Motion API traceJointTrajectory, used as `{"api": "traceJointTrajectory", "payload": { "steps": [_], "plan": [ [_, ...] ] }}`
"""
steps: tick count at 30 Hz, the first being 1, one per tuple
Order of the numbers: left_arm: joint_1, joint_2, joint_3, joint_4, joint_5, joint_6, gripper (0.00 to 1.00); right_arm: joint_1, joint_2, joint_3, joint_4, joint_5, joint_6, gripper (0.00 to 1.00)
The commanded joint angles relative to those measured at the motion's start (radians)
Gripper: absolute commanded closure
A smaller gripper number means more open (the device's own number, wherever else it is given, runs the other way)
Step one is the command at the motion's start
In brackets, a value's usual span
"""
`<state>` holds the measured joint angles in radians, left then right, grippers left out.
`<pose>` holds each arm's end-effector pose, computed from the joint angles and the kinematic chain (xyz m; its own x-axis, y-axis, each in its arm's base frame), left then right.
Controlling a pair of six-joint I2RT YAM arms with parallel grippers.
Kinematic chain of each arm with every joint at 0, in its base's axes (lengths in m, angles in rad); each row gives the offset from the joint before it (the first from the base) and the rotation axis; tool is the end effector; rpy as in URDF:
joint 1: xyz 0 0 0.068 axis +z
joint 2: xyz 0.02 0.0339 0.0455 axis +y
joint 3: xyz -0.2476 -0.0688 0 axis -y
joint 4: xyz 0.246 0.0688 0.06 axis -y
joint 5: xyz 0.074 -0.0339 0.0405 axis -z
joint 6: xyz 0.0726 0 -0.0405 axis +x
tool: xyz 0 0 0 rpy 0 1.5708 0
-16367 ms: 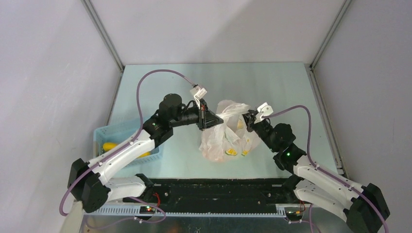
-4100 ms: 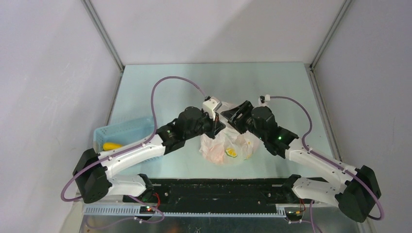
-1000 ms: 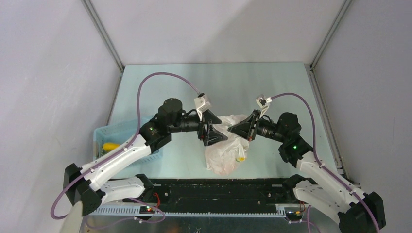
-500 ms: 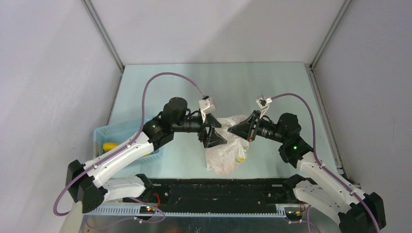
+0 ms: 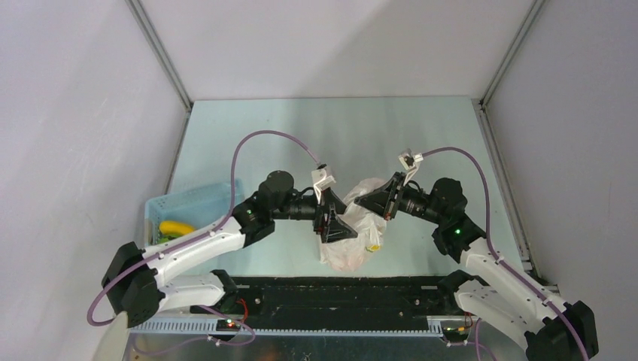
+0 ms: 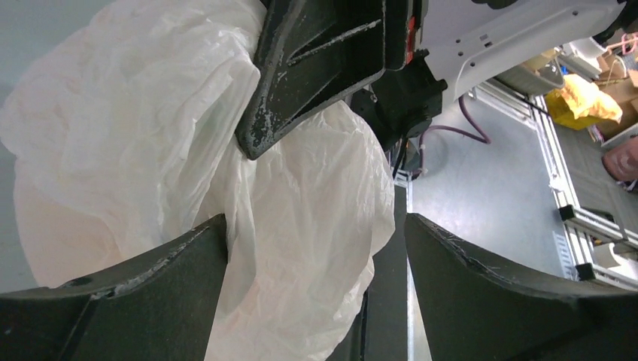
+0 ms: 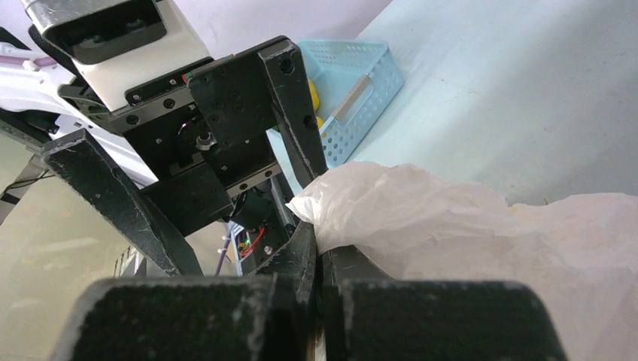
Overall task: Place the fake fruits into the plastic bag and tie a complex knot
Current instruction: Tie the plastic bag at the center of the board.
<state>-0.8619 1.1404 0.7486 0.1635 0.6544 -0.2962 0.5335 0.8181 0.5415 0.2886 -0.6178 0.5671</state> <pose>0.1586 -0.2528 0.2703 -0.4294 0.1449 -0.8914 0.9022 0.1137 -0.4161 0.1826 0.1567 0.2863 -0.4819 0.2240 -0.8471 -0.7758 0.3403 0.5313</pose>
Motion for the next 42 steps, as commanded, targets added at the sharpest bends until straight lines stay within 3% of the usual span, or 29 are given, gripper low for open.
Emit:
{"api": "traceJointTrajectory", "payload": {
  "steps": [1, 9, 18, 29, 32, 35, 38, 42],
  "plan": [
    [-0.008, 0.005, -0.029, 0.149, -0.046, -0.12, 0.1, -0.003, -0.022, 0.011, 0.097, -0.015, -0.006, 1.0],
    [0.036, 0.034, -0.027, 0.355, -0.117, -0.322, 0.02, -0.002, -0.059, -0.077, 0.269, -0.162, 0.027, 1.0],
    [0.048, 0.116, -0.021, 0.518, -0.017, -0.57, 0.01, -0.002, -0.063, -0.096, 0.329, -0.286, 0.029, 1.0],
    [0.051, 0.141, 0.01, 0.543, 0.131, -0.615, 0.01, -0.003, -0.024, -0.097, 0.349, -0.305, 0.03, 1.0],
    [0.06, 0.113, 0.003, 0.578, 0.179, -0.659, 0.06, -0.008, -0.026, -0.097, 0.299, -0.282, 0.001, 1.0],
    [0.071, 0.065, 0.012, 0.536, 0.201, -0.649, 0.15, -0.015, -0.04, -0.101, 0.234, -0.254, -0.037, 1.0],
    [0.077, 0.028, 0.034, 0.366, 0.19, -0.583, 0.24, -0.027, -0.052, -0.117, 0.218, -0.245, -0.044, 1.0],
    [0.091, -0.024, 0.051, 0.231, 0.181, -0.515, 0.27, -0.051, -0.053, -0.136, 0.212, -0.243, -0.045, 1.0]
  ]
}}
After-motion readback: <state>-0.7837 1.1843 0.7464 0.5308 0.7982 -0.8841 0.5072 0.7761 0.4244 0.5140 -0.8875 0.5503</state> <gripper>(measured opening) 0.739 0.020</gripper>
